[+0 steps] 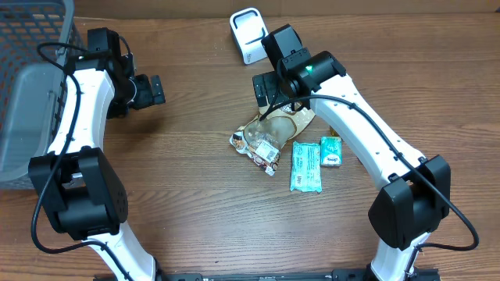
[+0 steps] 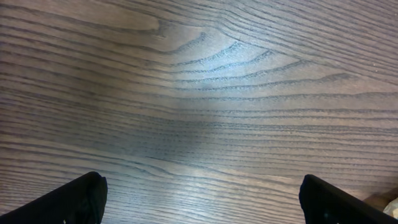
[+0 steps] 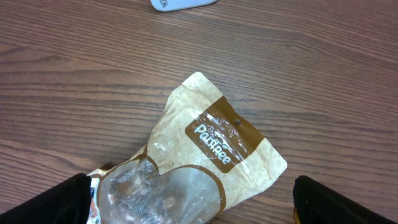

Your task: Scan the item barcode

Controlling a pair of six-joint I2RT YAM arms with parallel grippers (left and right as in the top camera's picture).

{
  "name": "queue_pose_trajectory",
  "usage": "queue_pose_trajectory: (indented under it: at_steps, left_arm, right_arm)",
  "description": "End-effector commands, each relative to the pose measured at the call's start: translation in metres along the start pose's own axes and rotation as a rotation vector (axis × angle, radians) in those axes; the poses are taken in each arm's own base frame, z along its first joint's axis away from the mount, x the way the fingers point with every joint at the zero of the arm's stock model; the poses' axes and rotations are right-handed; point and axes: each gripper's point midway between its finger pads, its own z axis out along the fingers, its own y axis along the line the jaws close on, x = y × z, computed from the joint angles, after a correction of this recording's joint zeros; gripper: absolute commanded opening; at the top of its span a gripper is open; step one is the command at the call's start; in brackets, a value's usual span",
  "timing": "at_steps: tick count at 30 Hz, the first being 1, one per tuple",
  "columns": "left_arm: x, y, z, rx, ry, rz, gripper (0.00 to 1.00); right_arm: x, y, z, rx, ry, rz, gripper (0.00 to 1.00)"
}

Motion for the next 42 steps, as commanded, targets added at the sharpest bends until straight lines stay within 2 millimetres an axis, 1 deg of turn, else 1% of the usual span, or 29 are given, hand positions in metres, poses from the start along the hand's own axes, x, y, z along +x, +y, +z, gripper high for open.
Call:
queue_pose_trajectory:
  at_steps: [1,4,7,10,12,13,15,16,19,21,22,25,27,29,30,32,35,37,38,40,42]
  left_arm:
    - [-0.002,-0.013,-0.001,0.018,-0.007,0.025,0.99]
    - [0.002,-0.028,0.0,0.026,-0.003,0.059,1.0]
    - [0.006,-0.048,-0.004,0.039,-0.007,0.104,1.0]
    - [0.011,-0.073,-0.015,0.059,-0.031,0.16,1.0]
    - [0.014,-0.091,-0.031,0.079,-0.064,0.201,1.0]
    - [0.015,-0.096,-0.037,0.086,-0.077,0.213,0.99]
    - [0.016,-0.111,-0.062,0.111,-0.132,0.246,1.0]
    - [0.017,-0.114,-0.07,0.118,-0.15,0.253,1.0]
    - [0.018,-0.124,-0.111,0.151,-0.241,0.275,0.99]
    - [0.019,-0.124,-0.143,0.171,-0.313,0.28,1.0]
    - [0.02,-0.124,-0.152,0.177,-0.335,0.28,1.0]
    - [0.024,-0.122,-0.189,0.201,-0.422,0.284,1.0]
    - [0.029,-0.121,-0.209,0.213,-0.467,0.287,1.0]
    - [0.037,-0.118,-0.222,0.217,-0.481,0.287,1.0]
    - [0.042,-0.116,-0.225,0.214,-0.477,0.288,1.0]
    - [0.051,-0.105,-0.226,0.169,-0.461,0.287,0.99]
    - [0.072,-0.095,-0.214,0.144,-0.382,0.284,0.99]
    - [0.083,-0.09,-0.198,0.133,-0.34,0.282,1.0]
    - [0.087,-0.088,-0.184,0.131,-0.332,0.282,1.0]
    - [0.085,-0.087,-0.166,0.138,-0.363,0.284,1.0]
    - [0.079,-0.09,-0.148,0.16,-0.435,0.286,1.0]
  right_arm:
    - [-0.003,0.0,-0.003,0.006,-0.014,0.005,1.0]
    - [-0.003,0.0,-0.003,0.006,-0.014,0.005,1.0]
    - [-0.003,0.0,-0.003,0.006,-0.014,0.005,1.0]
    - [-0.003,0.0,-0.003,0.006,-0.014,0.005,1.0]
    - [-0.003,0.0,-0.003,0.006,-0.014,0.005,1.0]
    - [-0.003,0.0,-0.003,0.006,-0.014,0.005,1.0]
    - [-0.003,0.0,-0.003,0.006,-0.014,0.005,1.0]
    - [-0.003,0.0,-0.003,0.006,-0.014,0.005,1.0]
    - [-0.003,0.0,-0.003,0.006,-0.014,0.005,1.0]
    - [-0.003,0.0,-0.003,0.006,-0.014,0.005,1.0]
    - [-0.003,0.0,-0.003,0.006,-0.014,0.005,1.0]
    - [-0.003,0.0,-0.003,0.006,-0.014,0.005,1.0]
    - [-0.003,0.0,-0.003,0.006,-0.014,0.005,1.0]
    - [-0.003,0.0,-0.003,0.006,-0.014,0.005,1.0]
    - [-0.003,0.0,-0.003,0.006,-0.014,0.005,1.0]
    - [-0.003,0.0,-0.003,0.006,-0.014,0.005,1.0]
    - [-0.003,0.0,-0.003,0.006,-0.014,0.005,1.0]
    - [-0.003,0.0,-0.003,0.006,-0.014,0.005,1.0]
    - [-0.003,0.0,-0.003,0.006,-0.014,0.005,1.0]
    - [-0.003,0.0,-0.003,0.006,-0.014,0.005,1.0]
    - [-0.003,0.0,-0.003,0.006,-0.014,0.005,1.0]
